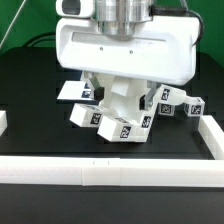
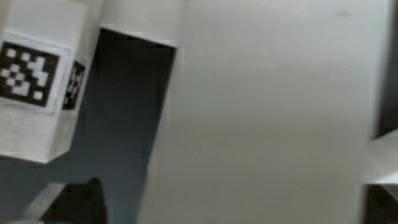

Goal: Assemble chair

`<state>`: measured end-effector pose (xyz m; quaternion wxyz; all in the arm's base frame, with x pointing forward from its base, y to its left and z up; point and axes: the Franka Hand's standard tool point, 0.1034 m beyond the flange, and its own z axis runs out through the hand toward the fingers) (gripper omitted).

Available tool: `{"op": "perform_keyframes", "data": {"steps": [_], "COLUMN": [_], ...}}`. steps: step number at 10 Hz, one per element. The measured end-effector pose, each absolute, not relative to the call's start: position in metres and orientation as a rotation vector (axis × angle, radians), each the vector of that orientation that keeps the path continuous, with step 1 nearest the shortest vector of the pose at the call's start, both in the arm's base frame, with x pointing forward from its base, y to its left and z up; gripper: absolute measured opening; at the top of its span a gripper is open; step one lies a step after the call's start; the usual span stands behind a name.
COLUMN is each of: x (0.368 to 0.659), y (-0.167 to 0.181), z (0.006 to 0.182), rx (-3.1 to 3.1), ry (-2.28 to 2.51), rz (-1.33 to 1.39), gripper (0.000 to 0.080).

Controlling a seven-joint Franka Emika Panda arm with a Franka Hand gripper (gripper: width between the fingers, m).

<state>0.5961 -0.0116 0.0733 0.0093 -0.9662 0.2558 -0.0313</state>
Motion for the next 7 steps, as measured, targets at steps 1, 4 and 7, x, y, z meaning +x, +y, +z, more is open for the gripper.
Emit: {"op": "perform_keyframes", "data": {"steps": [1,4,7], "x": [0.597,0.6,0.613], "y": [-0.013,-0.022,-0.03], "z": [0.069,0.056,0.058], "rx": [-3.023,-3.052,-3.075], "ry": [0.796,0.738,0.652], "rz": [-0.119,-0.146,-0.19], "gripper": [0.0649,0.0649,0.0649]}}
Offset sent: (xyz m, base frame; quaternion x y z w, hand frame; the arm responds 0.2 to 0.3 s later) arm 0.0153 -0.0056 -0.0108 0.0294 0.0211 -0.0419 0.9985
